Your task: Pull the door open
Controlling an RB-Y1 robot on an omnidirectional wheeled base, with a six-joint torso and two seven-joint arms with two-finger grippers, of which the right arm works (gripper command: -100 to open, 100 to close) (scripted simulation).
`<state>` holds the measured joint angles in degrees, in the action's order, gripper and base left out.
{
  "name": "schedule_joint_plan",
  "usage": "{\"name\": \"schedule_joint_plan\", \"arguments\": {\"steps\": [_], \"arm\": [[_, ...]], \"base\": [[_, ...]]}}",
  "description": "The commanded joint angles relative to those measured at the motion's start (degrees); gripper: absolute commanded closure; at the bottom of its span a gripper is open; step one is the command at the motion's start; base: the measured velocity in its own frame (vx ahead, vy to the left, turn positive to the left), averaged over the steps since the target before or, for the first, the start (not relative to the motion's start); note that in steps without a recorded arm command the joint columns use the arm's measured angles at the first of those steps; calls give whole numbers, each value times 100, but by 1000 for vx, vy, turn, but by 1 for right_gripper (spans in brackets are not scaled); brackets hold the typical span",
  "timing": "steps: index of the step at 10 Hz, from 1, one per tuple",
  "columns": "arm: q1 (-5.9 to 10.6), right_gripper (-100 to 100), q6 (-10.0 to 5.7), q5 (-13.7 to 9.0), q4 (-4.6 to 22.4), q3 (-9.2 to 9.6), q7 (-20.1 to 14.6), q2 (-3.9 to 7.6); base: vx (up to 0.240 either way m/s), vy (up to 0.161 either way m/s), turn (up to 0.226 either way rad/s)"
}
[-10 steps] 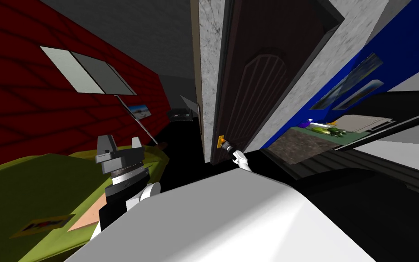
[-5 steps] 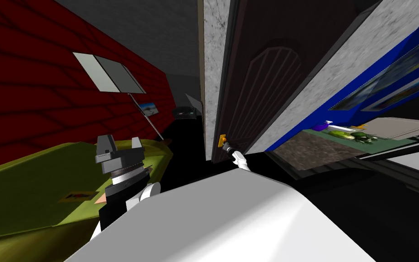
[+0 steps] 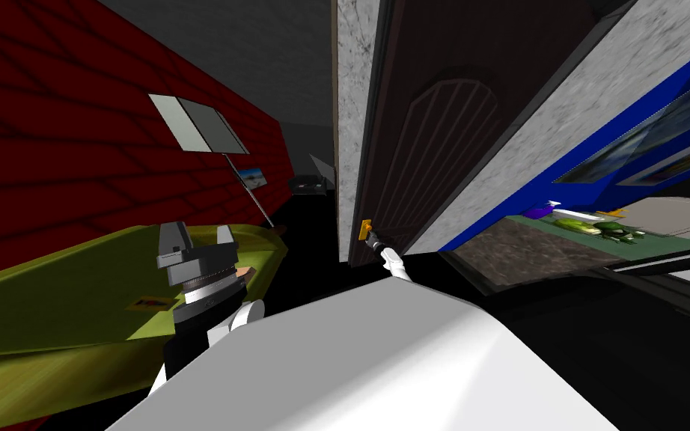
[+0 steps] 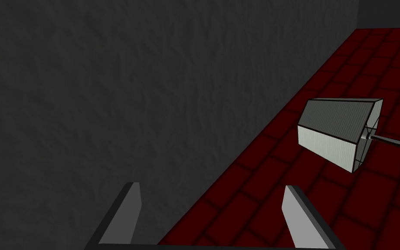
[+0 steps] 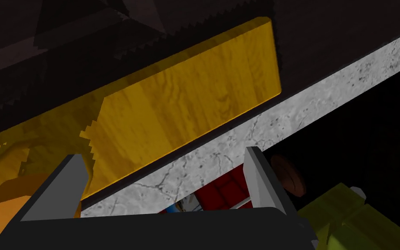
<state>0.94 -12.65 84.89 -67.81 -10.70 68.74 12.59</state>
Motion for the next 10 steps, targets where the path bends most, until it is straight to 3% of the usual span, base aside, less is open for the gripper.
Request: {"name": "schedule_joint_plan", "arguments": {"steps": [1, 2, 3, 5, 6, 8, 9, 10], "arm": [[39, -100, 183, 276, 33, 8, 286, -19], [67, -100, 304, 458, 56, 21, 443, -31], [67, -100, 304, 467, 56, 21, 473, -31], [126, -100, 560, 865, 104, 49, 816, -54], [126, -100, 560, 872, 104, 49, 847, -54], [189, -100, 832, 1267, 156, 78, 1189, -79], [189, -100, 832, 1304, 156, 78, 1246, -79], [222, -100, 974, 1528, 183, 94, 1454, -92]], "base": [[-75, -46, 88], [-93, -45, 109], [-67, -34, 42], [-63, -36, 91], [-60, -32, 51], [-71, -34, 96], [-68, -35, 52], [-61, -28, 84]]}}
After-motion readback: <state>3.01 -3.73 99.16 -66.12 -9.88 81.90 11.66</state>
